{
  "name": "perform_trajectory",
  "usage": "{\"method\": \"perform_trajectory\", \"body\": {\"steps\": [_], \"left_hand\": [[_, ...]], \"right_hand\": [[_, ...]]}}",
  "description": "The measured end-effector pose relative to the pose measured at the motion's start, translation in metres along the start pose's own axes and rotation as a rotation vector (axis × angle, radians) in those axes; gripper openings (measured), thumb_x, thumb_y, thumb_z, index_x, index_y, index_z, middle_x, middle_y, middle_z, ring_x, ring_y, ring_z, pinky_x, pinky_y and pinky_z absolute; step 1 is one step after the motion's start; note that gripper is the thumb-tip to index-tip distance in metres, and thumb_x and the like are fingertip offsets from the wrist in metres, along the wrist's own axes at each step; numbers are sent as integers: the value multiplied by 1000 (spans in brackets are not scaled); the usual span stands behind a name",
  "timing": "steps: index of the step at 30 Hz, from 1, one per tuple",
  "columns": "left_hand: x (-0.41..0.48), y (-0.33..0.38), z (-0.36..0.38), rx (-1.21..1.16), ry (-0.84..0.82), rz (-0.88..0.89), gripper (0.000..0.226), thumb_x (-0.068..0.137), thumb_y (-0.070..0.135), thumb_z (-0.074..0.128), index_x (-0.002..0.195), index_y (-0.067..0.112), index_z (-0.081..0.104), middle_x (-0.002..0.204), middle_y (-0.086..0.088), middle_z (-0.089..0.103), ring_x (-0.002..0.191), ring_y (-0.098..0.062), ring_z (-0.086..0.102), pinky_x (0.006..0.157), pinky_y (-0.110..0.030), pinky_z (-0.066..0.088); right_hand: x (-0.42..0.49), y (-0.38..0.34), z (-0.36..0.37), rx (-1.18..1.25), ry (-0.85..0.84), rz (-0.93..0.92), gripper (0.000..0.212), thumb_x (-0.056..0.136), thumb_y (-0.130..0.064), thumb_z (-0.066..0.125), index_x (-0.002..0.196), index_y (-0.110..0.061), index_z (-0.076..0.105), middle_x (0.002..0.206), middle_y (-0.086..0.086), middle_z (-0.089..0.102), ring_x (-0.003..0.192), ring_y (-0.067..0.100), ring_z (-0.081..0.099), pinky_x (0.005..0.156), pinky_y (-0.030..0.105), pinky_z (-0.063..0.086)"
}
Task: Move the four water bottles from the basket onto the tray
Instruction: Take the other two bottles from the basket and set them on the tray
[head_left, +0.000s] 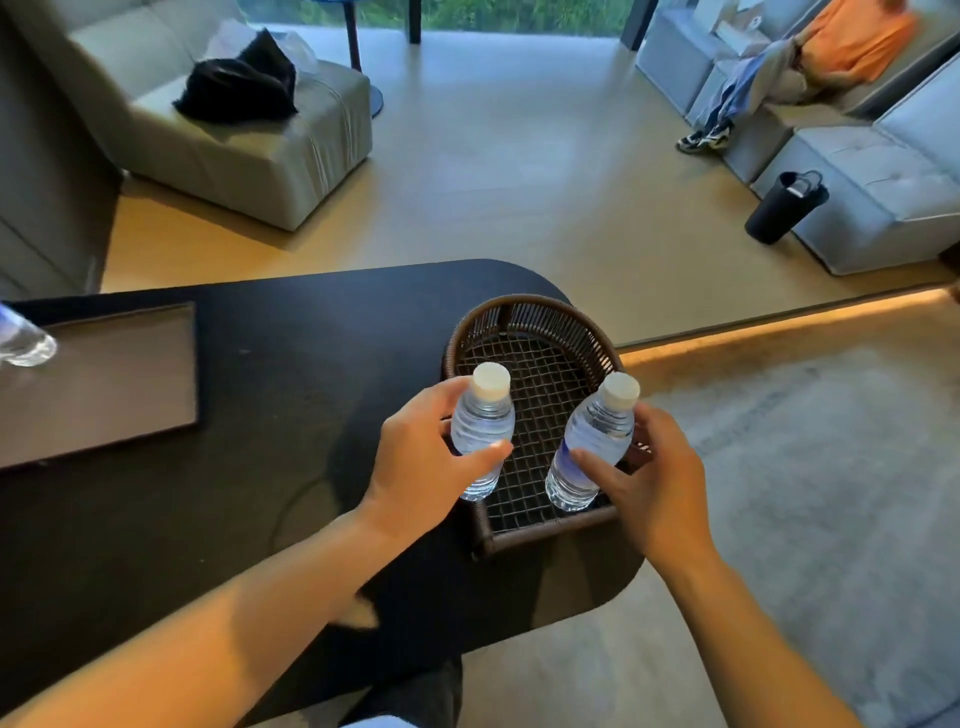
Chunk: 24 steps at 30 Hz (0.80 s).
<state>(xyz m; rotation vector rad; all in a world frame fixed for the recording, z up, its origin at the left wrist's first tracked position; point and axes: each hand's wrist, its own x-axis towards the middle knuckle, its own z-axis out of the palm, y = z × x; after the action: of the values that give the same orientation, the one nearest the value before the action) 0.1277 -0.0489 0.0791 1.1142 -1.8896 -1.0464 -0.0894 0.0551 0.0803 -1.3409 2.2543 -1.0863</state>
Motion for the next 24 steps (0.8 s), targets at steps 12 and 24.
{"method": "perform_trajectory", "body": {"steps": [12, 24], "left_hand": [[-120, -5, -138, 83, 198, -101, 63, 73, 40, 85, 128, 37, 57, 121, 21, 63, 103, 14, 60, 90, -8, 48], [-141, -96, -288, 99, 479, -255, 65, 74, 26, 91, 133, 25, 62, 126, 8, 69, 111, -6, 66, 90, -14, 51]], "right_hand": [[-91, -101, 66, 124, -188, -282, 67, 74, -45, 78, 135, -37, 52, 127, -24, 57, 113, -15, 56, 94, 9, 43], [-98, -232, 254, 299, -393, -454, 68, 80, -31, 90, 134, -46, 52, 123, -42, 53, 117, -9, 59, 95, 7, 46]]}}
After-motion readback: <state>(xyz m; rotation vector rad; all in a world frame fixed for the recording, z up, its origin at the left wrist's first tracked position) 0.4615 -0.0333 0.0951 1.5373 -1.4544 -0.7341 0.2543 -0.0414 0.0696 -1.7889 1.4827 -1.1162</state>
